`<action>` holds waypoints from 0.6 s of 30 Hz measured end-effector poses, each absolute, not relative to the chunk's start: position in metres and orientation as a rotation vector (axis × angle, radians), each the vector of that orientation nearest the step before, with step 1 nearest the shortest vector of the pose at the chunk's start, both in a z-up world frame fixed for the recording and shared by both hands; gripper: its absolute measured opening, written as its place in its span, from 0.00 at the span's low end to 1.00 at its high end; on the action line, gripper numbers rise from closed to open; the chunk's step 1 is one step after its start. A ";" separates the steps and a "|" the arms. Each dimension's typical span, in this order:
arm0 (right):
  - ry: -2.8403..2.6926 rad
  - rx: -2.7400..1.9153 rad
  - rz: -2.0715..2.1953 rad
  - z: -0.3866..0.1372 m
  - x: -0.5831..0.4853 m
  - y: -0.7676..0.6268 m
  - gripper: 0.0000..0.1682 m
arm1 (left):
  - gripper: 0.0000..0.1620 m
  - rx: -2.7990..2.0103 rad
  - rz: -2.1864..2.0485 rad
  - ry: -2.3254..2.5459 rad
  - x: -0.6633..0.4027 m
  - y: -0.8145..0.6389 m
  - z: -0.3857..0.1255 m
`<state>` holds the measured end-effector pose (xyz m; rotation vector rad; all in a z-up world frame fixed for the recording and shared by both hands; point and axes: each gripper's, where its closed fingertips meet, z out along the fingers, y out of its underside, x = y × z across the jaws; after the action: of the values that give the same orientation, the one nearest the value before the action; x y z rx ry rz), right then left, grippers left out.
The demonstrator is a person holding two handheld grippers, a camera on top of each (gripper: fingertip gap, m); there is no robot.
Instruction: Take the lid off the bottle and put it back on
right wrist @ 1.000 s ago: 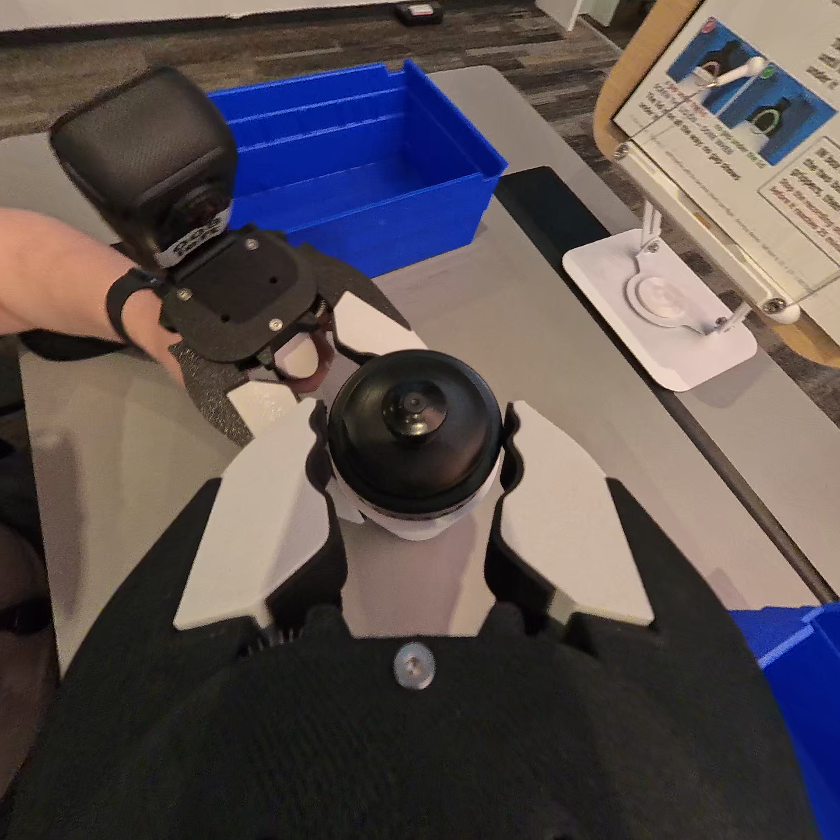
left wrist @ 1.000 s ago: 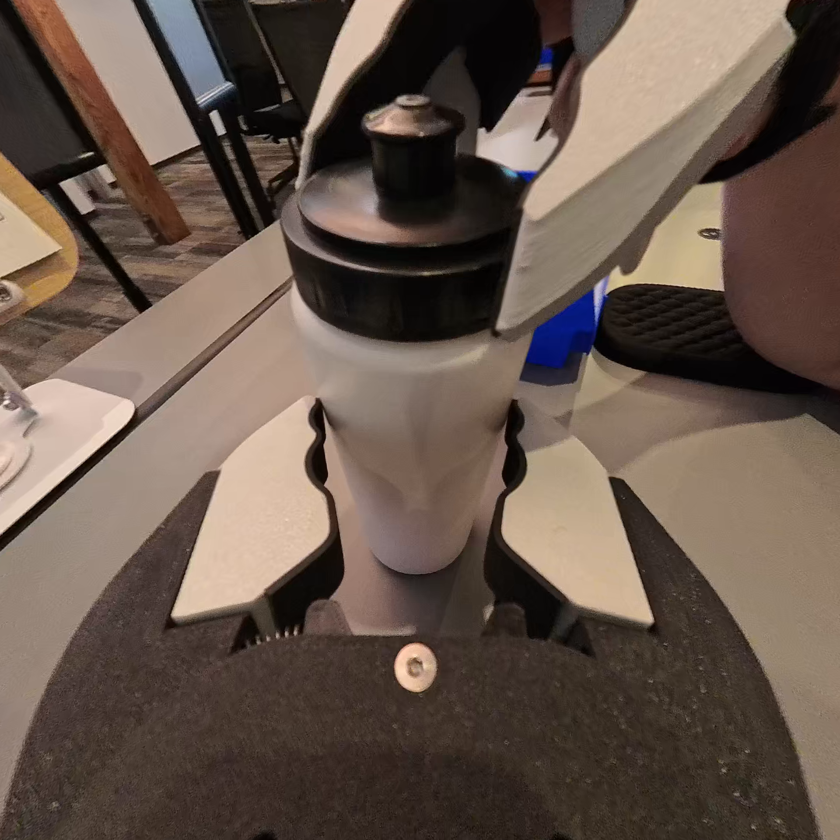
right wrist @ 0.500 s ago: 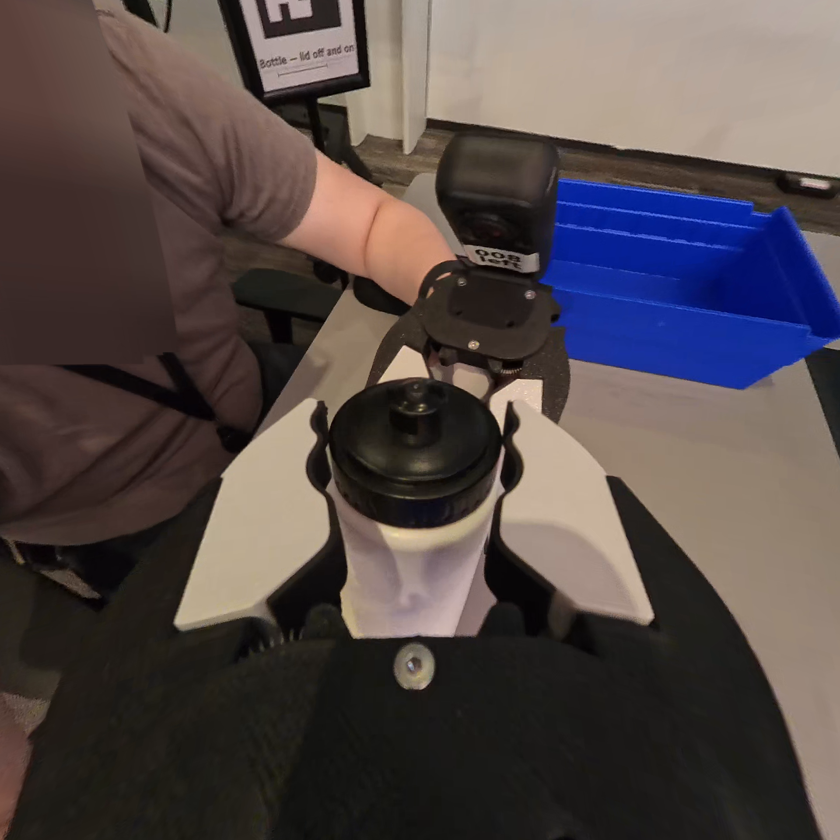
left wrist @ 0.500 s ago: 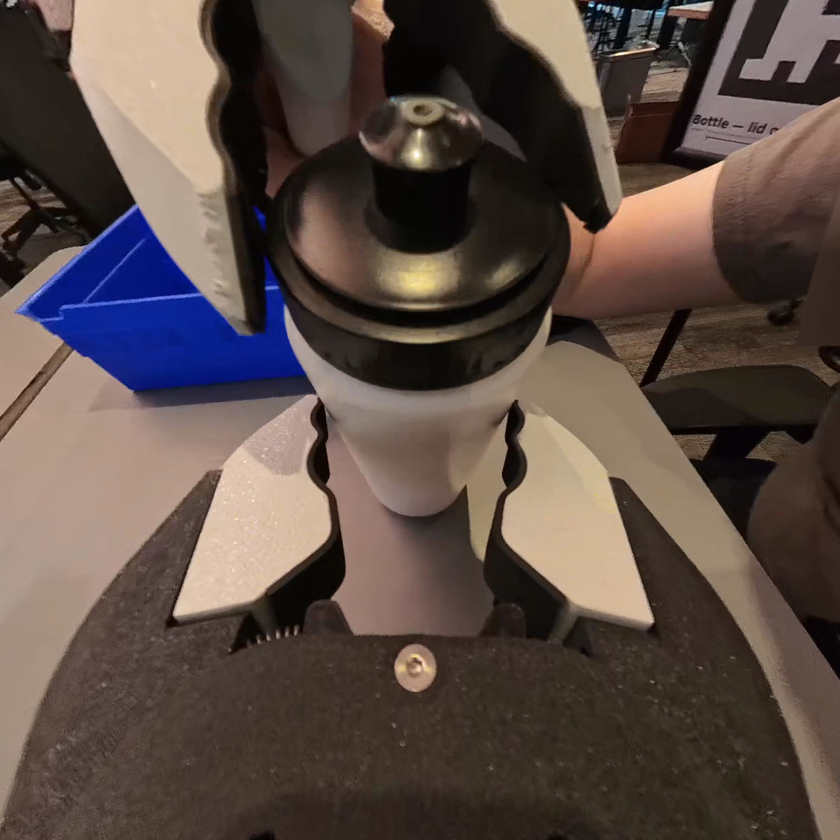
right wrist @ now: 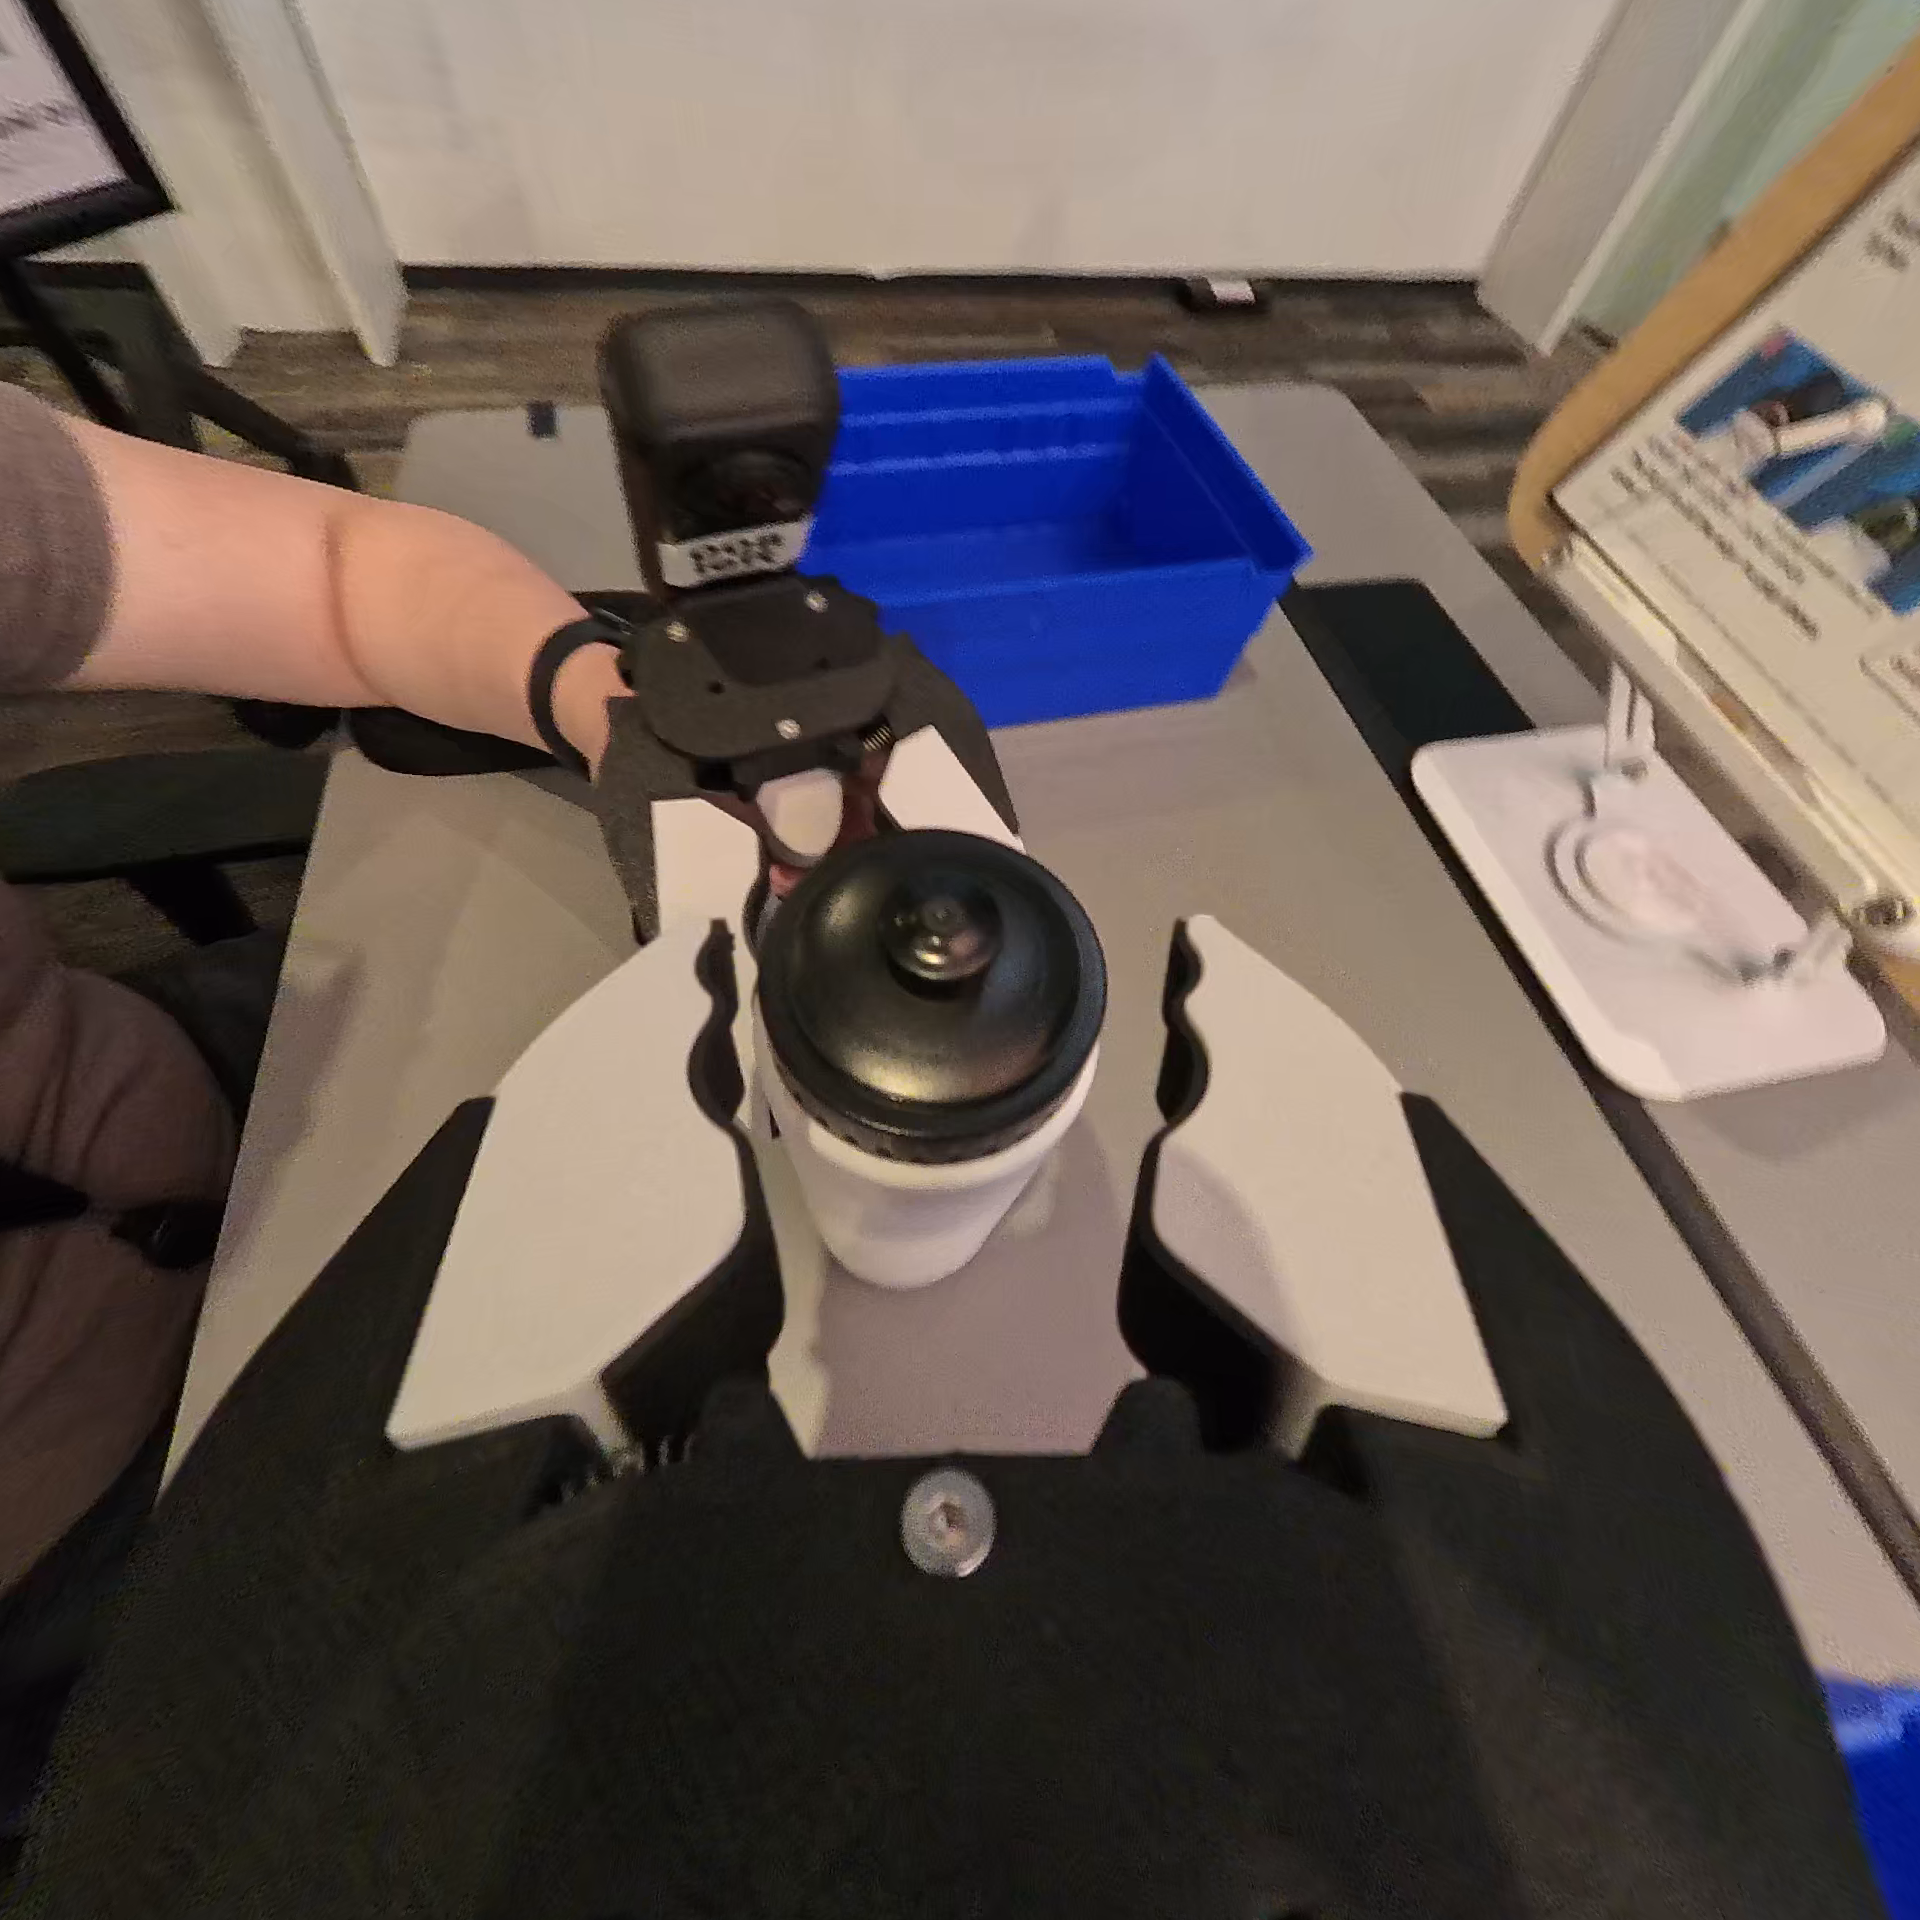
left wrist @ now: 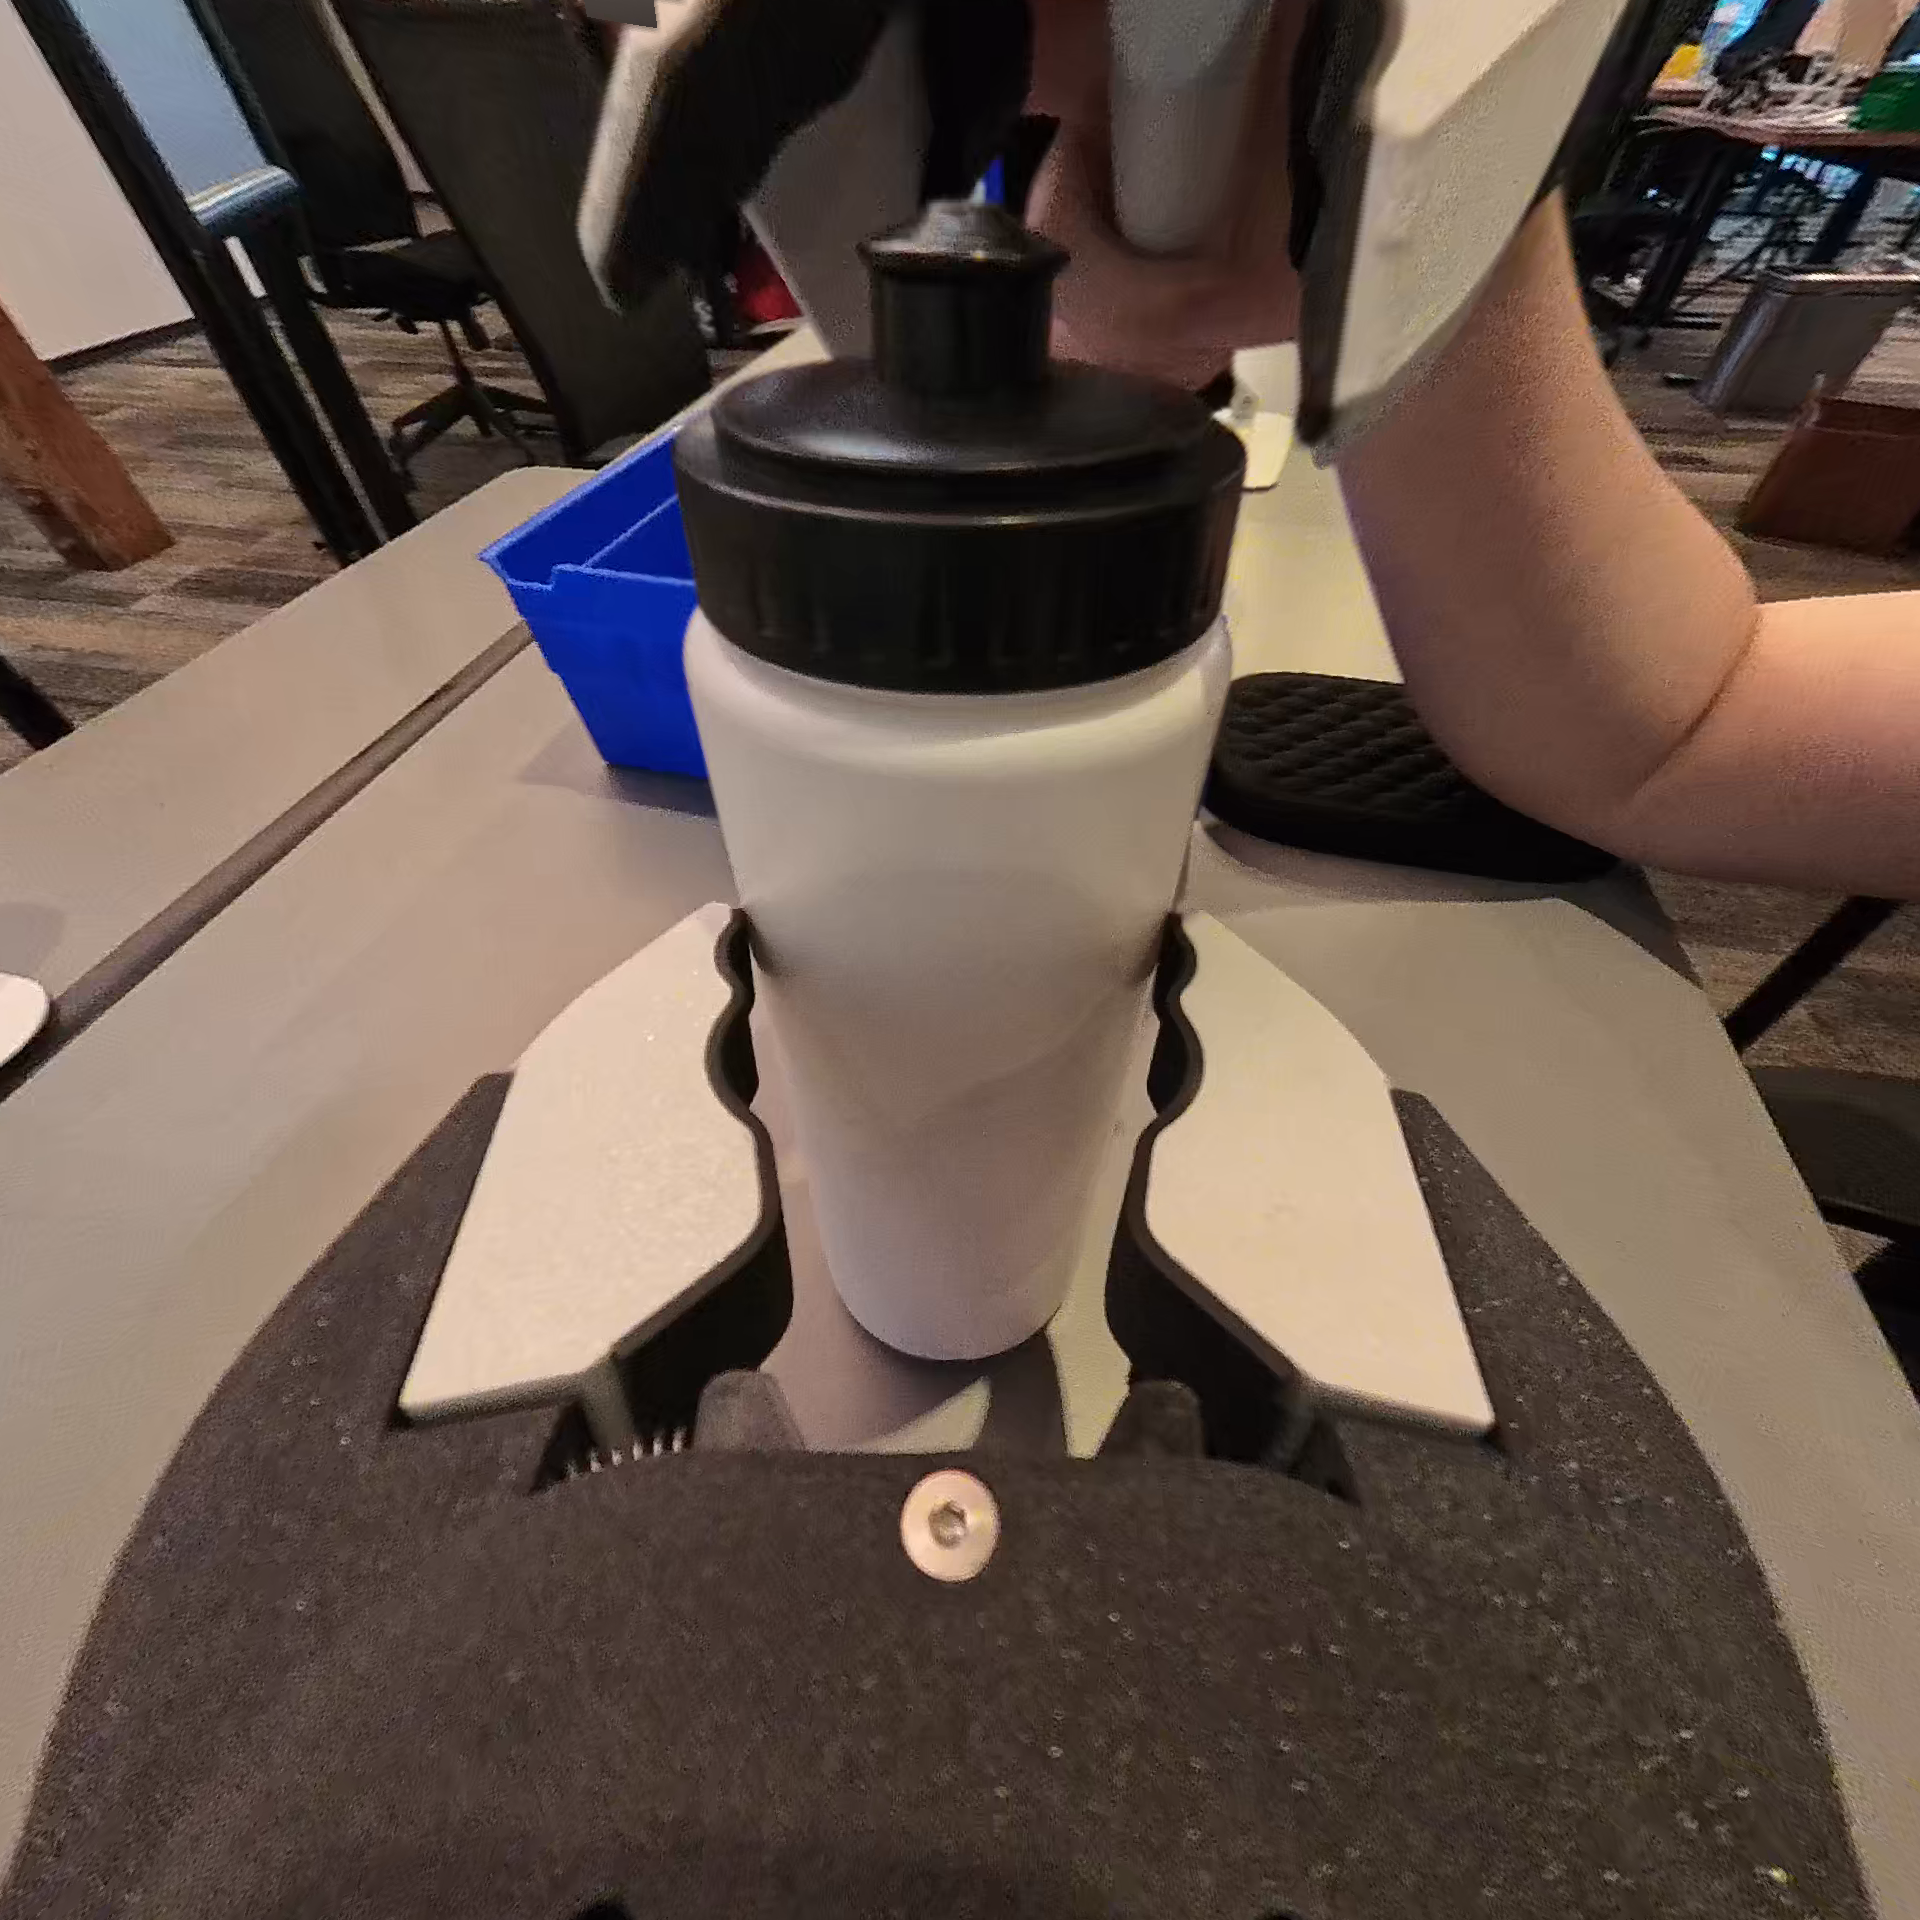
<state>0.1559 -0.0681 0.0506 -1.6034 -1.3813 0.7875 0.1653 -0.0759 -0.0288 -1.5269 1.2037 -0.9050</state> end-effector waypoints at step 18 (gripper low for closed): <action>-1.846 -1.232 1.015 0.041 0.167 -0.142 0.42 | 0.46 -1.324 -1.041 1.504 0.185 -0.138 -0.031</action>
<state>0.1673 -0.1419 0.0410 -1.2319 -1.8461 1.0152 0.1852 -0.1381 -0.0308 -1.3241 1.5045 -1.0412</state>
